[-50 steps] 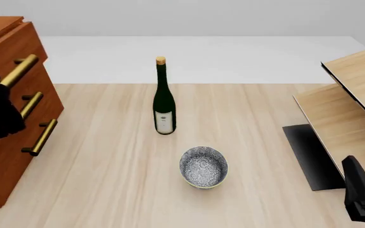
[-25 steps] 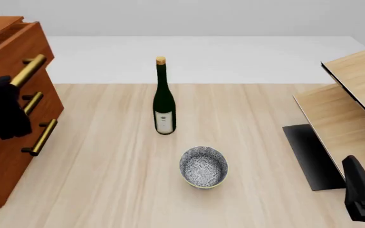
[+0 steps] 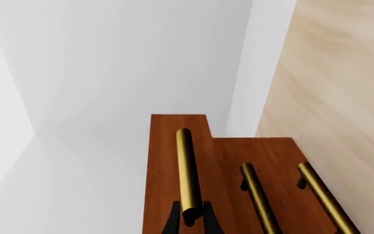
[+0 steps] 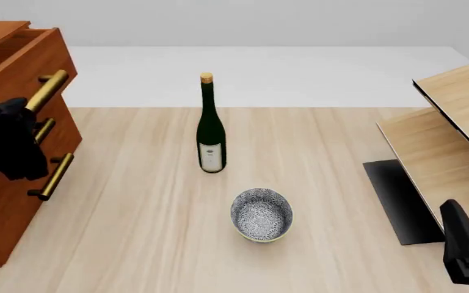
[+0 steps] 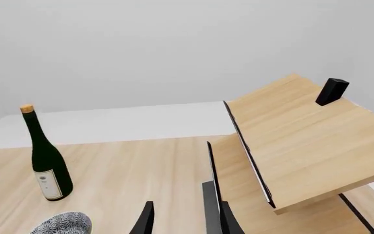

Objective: Close the bottom drawer of the cabinet and open the top drawer.

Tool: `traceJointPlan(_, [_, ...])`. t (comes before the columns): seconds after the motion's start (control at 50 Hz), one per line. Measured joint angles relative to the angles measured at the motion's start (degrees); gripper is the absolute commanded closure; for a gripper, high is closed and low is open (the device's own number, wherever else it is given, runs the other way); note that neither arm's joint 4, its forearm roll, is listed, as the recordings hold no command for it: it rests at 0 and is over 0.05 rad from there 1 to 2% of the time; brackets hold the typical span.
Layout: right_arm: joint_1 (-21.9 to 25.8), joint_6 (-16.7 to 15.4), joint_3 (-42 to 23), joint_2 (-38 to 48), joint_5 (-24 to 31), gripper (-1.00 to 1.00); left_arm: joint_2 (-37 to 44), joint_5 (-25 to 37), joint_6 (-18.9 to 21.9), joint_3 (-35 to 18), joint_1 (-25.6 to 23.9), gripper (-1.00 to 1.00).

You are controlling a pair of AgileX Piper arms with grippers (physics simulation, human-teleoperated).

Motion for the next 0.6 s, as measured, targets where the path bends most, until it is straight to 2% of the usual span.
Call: traceJointPlan(0.6, [-0.1, 0.2, 0.0, -0.1, 0.0, -1.0, -0.5, 0.3, 0.6, 0.2, -2.1, 1.0])
